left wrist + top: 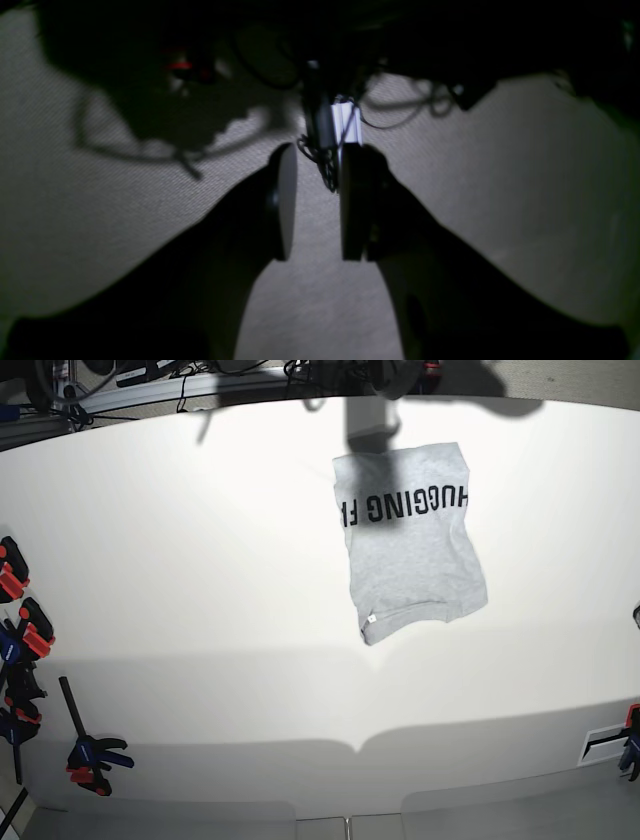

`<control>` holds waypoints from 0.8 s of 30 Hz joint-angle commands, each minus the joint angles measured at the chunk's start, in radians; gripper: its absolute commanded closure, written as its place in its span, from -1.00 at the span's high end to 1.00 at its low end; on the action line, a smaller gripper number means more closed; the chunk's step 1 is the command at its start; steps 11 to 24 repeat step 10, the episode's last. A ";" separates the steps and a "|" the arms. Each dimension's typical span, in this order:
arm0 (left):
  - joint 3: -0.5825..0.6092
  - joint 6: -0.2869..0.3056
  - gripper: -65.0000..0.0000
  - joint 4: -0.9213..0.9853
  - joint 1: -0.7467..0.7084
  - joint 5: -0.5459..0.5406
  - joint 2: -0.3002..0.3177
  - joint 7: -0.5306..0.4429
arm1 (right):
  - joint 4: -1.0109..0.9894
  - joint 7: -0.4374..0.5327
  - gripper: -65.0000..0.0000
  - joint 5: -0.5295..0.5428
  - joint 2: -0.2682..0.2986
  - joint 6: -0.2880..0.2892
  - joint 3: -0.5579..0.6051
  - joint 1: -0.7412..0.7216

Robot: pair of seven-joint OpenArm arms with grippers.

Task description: Fold the T-shirt properly

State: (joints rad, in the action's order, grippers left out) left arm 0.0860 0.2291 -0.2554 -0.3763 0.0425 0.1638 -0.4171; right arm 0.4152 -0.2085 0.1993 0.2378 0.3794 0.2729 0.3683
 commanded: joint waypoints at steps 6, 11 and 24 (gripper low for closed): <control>0.001 -0.123 -0.67 -0.107 -0.039 -0.018 -0.003 0.143 | 0.004 -0.068 -0.35 0.101 0.006 0.001 -0.002 -0.011; 0.001 -0.124 -0.74 -0.177 -0.028 -0.018 0.004 0.290 | 0.006 -0.154 -0.35 0.101 0.007 0.001 -0.001 -0.022; 0.001 -0.124 -0.74 -0.177 -0.028 -0.018 0.004 0.290 | 0.006 -0.154 -0.35 0.101 0.007 0.001 -0.001 -0.022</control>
